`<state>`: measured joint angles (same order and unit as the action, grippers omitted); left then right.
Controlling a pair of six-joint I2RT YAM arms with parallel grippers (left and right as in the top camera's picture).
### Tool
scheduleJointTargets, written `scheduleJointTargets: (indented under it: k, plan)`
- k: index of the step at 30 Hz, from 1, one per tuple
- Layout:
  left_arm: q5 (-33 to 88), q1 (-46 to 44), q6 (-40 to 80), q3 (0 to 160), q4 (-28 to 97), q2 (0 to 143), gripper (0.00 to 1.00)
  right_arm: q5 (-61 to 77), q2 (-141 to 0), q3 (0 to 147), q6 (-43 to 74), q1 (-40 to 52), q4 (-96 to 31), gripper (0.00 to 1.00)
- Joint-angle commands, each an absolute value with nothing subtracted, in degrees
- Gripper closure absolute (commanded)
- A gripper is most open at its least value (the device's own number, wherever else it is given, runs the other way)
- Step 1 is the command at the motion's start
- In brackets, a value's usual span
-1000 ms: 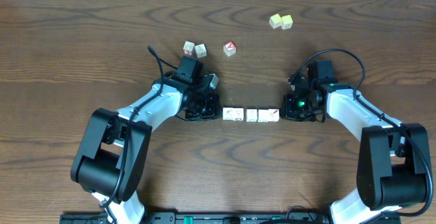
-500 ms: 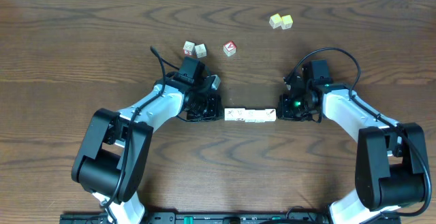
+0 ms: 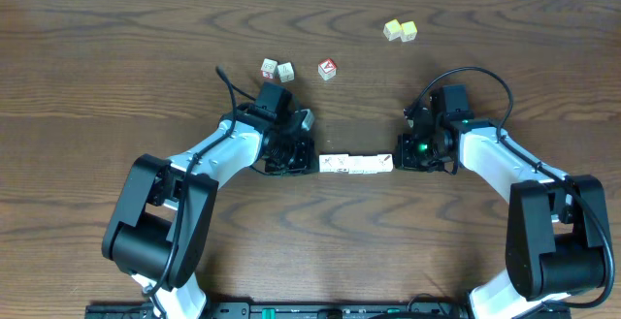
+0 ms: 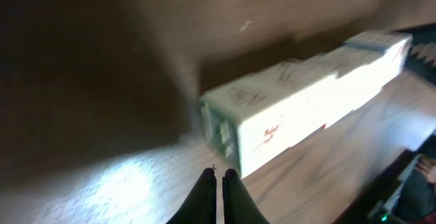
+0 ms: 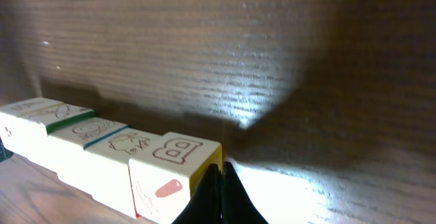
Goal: Lift 5 blocks
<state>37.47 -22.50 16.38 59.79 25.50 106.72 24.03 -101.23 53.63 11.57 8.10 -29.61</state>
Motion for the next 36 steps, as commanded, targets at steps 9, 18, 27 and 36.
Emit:
scheduleJointTargets:
  k: [9,18,27,36]
  plan:
    - [23.27,-19.59,14.39,60.93,35.62,93.36,0.93,12.75,-101.36,61.47,12.12,8.67,-43.38,0.99]
    - [23.92,-28.97,23.35,57.69,38.20,92.25,0.93,14.04,-101.36,73.03,11.09,9.54,-49.80,0.99]
    - [13.67,-43.35,40.12,49.25,19.57,93.10,0.93,14.22,-101.38,74.13,15.88,13.61,-40.71,0.99]
    - [9.34,-47.37,43.40,48.90,3.18,99.90,0.93,13.34,-101.38,74.13,16.71,13.69,-40.01,0.99]
